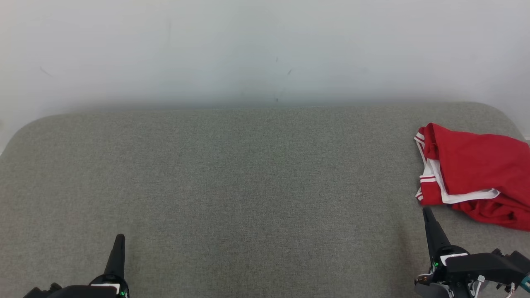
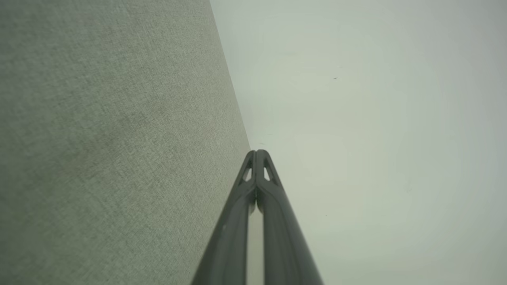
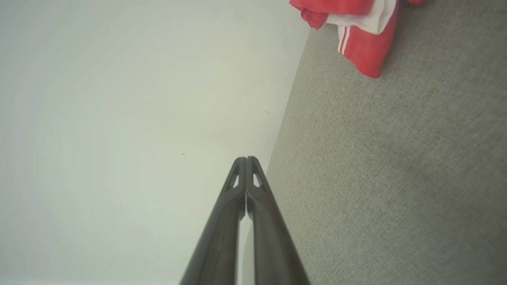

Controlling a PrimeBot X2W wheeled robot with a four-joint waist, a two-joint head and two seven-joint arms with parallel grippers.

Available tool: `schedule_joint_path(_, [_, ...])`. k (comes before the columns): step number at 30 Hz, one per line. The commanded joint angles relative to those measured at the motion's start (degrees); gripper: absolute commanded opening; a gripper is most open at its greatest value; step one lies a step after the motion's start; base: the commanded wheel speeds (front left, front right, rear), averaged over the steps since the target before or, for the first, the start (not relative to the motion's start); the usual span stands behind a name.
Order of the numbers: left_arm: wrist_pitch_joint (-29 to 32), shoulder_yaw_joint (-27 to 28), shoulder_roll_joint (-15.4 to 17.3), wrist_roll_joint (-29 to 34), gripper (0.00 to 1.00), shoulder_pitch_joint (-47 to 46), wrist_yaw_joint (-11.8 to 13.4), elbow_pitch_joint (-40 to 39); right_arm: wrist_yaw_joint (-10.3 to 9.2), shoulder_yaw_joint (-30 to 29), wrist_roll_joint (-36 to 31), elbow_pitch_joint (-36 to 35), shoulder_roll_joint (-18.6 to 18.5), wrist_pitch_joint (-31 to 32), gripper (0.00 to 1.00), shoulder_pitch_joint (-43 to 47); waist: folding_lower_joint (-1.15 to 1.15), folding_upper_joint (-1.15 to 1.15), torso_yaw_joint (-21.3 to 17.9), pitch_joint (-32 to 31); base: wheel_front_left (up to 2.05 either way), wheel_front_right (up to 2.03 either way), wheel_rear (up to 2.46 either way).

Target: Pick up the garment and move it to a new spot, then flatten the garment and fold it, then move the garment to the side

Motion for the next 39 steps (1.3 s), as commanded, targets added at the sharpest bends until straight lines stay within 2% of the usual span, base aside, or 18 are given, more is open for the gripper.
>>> schedule_joint_path(1, [0.33, 0.31, 0.34, -1.13, 0.00, -1.49, -0.45, 0.00, -0.09, -0.22, 1.52, 0.04, -0.25, 0.24, 0.00, -0.35, 0.00, 0.00, 0.02, -0.01, 0.00, 0.00, 0.00])
schedule_joint_path(28, [3.23, 0.72, 0.40, -11.13, 0.00, -2.80, -0.43, 0.56, -0.12, -1.43, 12.72, 0.60, -0.14, 2.19, 0.00, -1.44, 0.00, 0.00, 0.30, -0.18, 0.00, 0.00, 0.00])
schedule_joint_path(39, [3.25, 0.70, 0.39, -11.11, 0.00, -2.78, -0.43, 0.54, -0.12, -1.49, 12.39, 0.60, -0.06, 2.22, 0.00, -1.43, 0.00, 0.00, 0.31, -0.19, 0.00, 0.00, 0.00])
